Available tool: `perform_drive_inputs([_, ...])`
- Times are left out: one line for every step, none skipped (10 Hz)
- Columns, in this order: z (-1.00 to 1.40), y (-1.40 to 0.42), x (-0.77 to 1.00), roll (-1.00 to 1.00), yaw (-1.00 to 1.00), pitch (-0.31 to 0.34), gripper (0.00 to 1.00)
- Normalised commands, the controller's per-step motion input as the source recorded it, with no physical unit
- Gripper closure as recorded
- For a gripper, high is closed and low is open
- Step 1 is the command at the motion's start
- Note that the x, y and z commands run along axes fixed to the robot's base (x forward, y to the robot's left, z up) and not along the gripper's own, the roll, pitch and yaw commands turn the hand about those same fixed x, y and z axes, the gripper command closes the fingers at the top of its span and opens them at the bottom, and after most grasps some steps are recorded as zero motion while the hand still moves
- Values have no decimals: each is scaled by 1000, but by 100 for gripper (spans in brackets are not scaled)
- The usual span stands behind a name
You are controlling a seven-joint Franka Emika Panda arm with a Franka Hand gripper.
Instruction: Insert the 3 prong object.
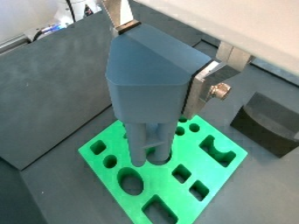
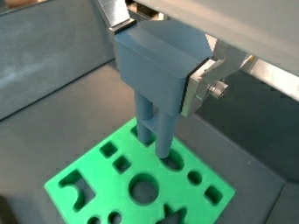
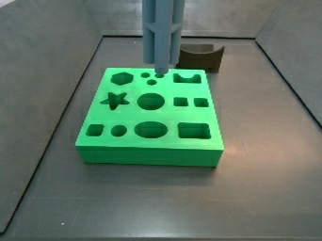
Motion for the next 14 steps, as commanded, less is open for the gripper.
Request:
perform_drive_inputs([-883,1000,-3,90,0,-80,100])
perform_drive_inputs([-883,1000,0,94,0,-83,100])
perform_drive_inputs([-871,1000,0,99,0,-83,100])
perform_drive_inputs([-814,946,-14,106,0,-106,100])
perform_drive_inputs([-754,906,-114,111,-31,-156,100])
perform_drive_inputs([-629,749,-197,96,-234,-154,100])
perform_drive_inputs([-309,160,0,0,-143,-3,100])
perform_drive_inputs([-243,69,0,-17,0,-11,100])
perform_drive_inputs([-226,66,-34,-34,0,-40,100])
perform_drive_inputs([-223,20,-234,-43,-26,-67,100])
perform_drive_inputs([-180,249,-229,-16,-49,-21,100])
perform_drive_inputs([-177,363,-157,0,-17,-10,100])
perform_drive_inputs([-234,240,-137,-24,0,-34,100])
perform_drive_inputs([-666,0,0,-79,0,-176,100])
